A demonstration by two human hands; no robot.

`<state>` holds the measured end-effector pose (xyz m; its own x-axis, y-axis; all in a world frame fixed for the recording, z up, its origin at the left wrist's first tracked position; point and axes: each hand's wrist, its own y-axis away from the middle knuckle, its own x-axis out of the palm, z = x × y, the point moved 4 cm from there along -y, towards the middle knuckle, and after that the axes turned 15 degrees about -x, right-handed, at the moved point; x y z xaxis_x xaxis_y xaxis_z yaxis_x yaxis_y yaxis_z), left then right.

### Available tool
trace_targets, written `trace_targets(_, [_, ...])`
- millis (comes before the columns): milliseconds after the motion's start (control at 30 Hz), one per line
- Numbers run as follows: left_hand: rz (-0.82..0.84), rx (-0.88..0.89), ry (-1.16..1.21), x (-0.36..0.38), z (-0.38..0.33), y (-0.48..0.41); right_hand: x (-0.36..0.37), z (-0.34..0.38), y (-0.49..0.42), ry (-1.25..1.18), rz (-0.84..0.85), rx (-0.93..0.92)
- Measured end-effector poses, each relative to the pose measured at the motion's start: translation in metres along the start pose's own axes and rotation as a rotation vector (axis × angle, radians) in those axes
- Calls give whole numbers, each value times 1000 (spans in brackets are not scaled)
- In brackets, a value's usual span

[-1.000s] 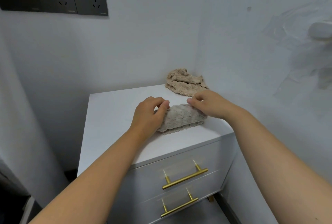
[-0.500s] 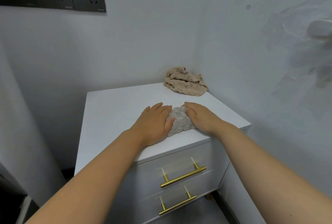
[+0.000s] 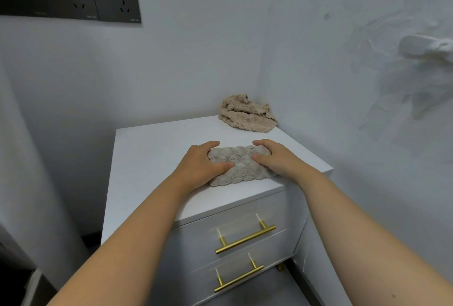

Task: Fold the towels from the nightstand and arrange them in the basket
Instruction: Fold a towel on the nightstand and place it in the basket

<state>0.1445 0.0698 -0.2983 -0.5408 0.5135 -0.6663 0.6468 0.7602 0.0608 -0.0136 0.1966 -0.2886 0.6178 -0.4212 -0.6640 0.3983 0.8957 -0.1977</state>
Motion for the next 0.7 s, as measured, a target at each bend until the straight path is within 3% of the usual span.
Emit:
trace_targets(200, [121,-72,131,-3,-8,1,-10,-9,-3,-92,2,134])
trace_targets(400, [41,-3,276,2,-14,8,-7,-6,-1,-294,-179,125])
trace_targets(700, [-117,-23,308,25,-31,13,-1,4,12,7,-507,100])
